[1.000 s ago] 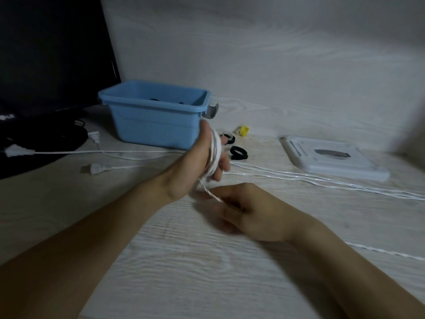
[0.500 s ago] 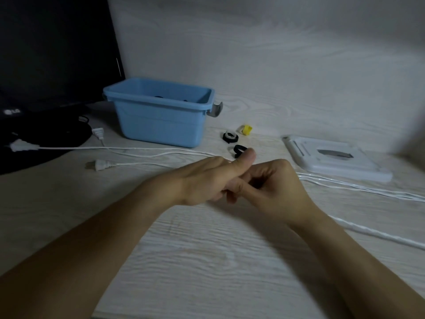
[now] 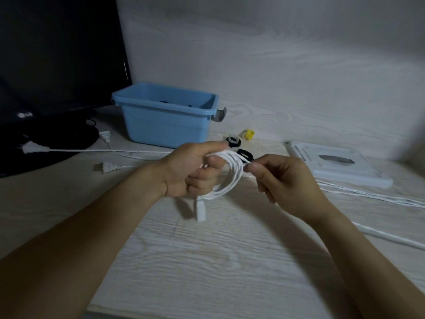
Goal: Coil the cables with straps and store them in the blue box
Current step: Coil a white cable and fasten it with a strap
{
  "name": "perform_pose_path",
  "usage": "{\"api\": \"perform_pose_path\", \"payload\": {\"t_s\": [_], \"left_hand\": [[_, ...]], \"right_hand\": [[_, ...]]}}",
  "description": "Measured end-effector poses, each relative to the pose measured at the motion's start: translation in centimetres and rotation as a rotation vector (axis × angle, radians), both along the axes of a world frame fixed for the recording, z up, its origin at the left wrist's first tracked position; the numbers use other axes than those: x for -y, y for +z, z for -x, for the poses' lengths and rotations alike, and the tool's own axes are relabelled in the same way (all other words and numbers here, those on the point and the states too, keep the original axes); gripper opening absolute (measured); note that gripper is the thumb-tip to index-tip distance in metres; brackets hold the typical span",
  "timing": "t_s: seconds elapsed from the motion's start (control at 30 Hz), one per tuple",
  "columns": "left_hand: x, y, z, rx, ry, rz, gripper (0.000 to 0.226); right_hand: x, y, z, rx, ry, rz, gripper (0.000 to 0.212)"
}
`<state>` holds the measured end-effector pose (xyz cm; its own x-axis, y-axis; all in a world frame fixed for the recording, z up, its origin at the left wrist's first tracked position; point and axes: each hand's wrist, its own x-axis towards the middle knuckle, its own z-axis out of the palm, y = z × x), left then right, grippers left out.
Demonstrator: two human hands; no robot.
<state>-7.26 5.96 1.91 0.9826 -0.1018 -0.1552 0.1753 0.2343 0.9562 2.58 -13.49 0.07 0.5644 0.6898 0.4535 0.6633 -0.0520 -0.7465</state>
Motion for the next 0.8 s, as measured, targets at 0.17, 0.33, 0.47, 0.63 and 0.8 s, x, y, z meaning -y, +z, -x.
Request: {"api": "perform_pose_path", "payload": {"t_s": [0.17, 0.33, 0.47, 0.63, 0.8], "left_hand": [[-0.1, -0.3, -0.9, 0.079, 0.329, 0.502, 0.053], [1.0, -0.5, -1.1, 0.188, 0.532, 0.702, 0.045], [-0.5, -0.2, -0.9, 0.272, 0.779, 0.81, 0.041], [-2.8, 0.7, -0.5, 0.375, 1.014, 0.879, 0.041], [-1.3, 0.4, -1.6, 0.425, 1.054, 0.655, 0.037]], "right_hand": [[0.1, -0.4, -0.5, 0.017, -0.047, 0.041, 0.015], [0.2, -0.5, -0.7, 0.036, -0.088, 0.113, 0.007], [0.4, -0.7, -1.6, 0.09, -0.196, 0.207, 0.013], [0.2, -1.4, -1.6, 0.166, -0.152, 0.262, 0.01], [-0.9, -2.0, 0.3, 0.222, 0.063, 0.344, 0.004]]}}
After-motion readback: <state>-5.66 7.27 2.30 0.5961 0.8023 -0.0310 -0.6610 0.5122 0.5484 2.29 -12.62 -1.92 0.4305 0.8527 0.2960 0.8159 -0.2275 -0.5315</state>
